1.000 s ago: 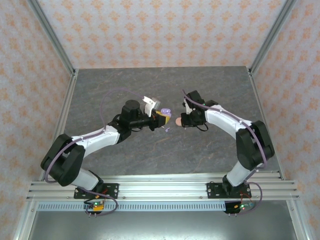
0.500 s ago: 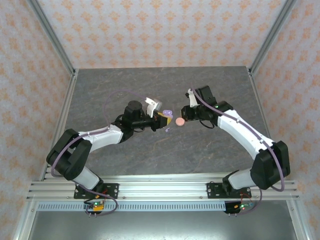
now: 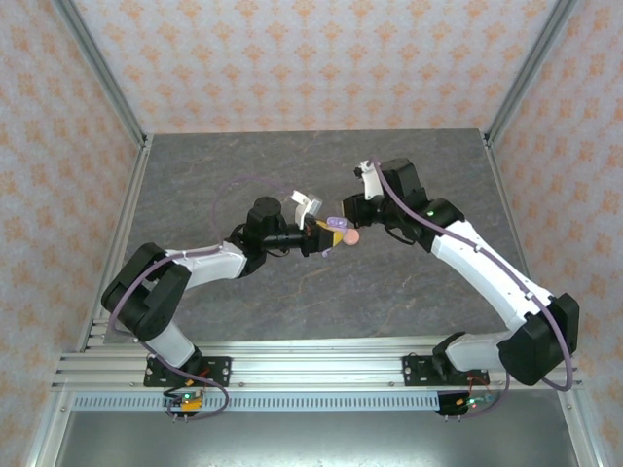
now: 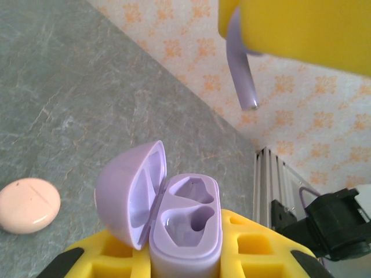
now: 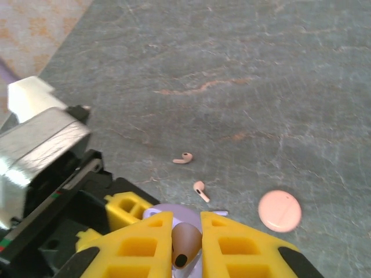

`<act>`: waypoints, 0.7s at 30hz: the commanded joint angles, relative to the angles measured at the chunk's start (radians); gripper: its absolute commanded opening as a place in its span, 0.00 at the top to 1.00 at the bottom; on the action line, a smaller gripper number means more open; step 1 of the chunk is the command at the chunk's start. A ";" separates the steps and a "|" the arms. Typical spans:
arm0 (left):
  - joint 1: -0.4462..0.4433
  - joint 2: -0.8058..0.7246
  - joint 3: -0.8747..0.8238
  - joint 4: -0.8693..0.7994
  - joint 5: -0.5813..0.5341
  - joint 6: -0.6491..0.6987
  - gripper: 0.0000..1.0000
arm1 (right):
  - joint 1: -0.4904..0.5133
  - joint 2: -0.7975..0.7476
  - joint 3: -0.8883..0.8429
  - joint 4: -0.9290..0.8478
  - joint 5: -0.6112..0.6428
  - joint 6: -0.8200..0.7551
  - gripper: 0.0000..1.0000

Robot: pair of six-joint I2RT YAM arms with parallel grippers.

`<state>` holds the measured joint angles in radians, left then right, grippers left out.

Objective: Insert the wireless bluetooth earbuds into the charging case

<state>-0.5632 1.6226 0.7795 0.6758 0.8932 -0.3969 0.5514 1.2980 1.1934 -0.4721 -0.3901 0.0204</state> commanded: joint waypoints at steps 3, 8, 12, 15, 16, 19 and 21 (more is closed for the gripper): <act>-0.011 0.008 0.045 0.127 0.020 -0.070 1.00 | 0.022 -0.029 0.029 0.055 0.018 -0.015 0.84; -0.015 0.001 0.050 0.141 0.013 -0.086 1.00 | 0.039 -0.038 0.026 0.071 0.016 -0.010 0.84; -0.020 -0.002 0.056 0.139 0.014 -0.085 1.00 | 0.038 -0.039 0.023 0.079 0.016 -0.007 0.83; -0.022 -0.003 0.057 0.141 0.013 -0.088 1.00 | 0.039 -0.036 0.021 0.081 0.007 -0.005 0.83; -0.022 -0.003 0.059 0.144 0.014 -0.088 1.00 | 0.038 -0.036 0.021 0.081 0.007 -0.005 0.83; -0.023 -0.008 0.059 0.147 0.014 -0.092 1.00 | 0.038 -0.034 0.017 0.079 0.009 -0.007 0.83; -0.023 -0.011 0.061 0.143 0.010 -0.092 1.00 | 0.039 -0.034 0.015 0.077 0.001 -0.005 0.83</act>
<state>-0.5766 1.6264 0.8074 0.7746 0.8940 -0.4763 0.5846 1.2869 1.1934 -0.4210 -0.3893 0.0208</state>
